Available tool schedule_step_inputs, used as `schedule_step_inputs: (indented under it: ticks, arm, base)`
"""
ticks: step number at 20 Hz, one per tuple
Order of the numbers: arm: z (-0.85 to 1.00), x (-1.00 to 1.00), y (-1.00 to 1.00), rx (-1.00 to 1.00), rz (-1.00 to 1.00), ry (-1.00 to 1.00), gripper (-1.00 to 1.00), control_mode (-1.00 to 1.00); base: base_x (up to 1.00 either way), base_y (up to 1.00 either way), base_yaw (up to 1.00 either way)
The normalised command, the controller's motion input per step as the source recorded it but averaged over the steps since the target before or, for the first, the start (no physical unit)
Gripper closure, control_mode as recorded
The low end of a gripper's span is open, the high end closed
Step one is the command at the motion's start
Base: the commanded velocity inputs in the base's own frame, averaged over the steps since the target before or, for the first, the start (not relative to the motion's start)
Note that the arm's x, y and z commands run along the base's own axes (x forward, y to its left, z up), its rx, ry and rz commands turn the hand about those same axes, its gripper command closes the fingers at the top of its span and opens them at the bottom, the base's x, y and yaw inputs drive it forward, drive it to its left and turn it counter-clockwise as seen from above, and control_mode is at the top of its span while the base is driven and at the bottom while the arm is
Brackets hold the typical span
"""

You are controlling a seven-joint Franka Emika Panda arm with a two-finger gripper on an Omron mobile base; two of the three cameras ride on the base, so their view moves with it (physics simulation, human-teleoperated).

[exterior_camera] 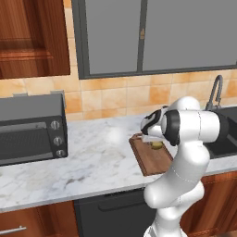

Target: Pick up the sponge from the counter and clean the cutting board by briefly scrubbing or pressing down on the cutting board. Once finished, release the sponge.

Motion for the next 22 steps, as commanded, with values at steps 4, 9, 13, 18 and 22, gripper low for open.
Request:
schedule_step_inputs:
  ticks: [4,9,13,18,22]
  arm:
    - [-0.06,0.00,0.49,0.00,0.01,0.00,1.00,-1.00]
    - [-0.02,0.00,0.60,0.01,0.00,0.00,1.00,-1.00]
    - [-0.58,0.00,0.41,0.02,0.02,0.00,1.00,-1.00]
    - [-0.39,-0.33,0.17,0.00,0.00,0.00,1.00,-1.00]
    - [-0.06,-0.81,0.00,0.01,0.00,0.10,1.00,-1.00]
  base:
    - [0.00,0.00,0.00]
    - [0.00,0.00,0.00]
    - [0.00,0.00,0.00]
    - [0.00,0.00,0.00]
    - [0.00,0.00,0.00]
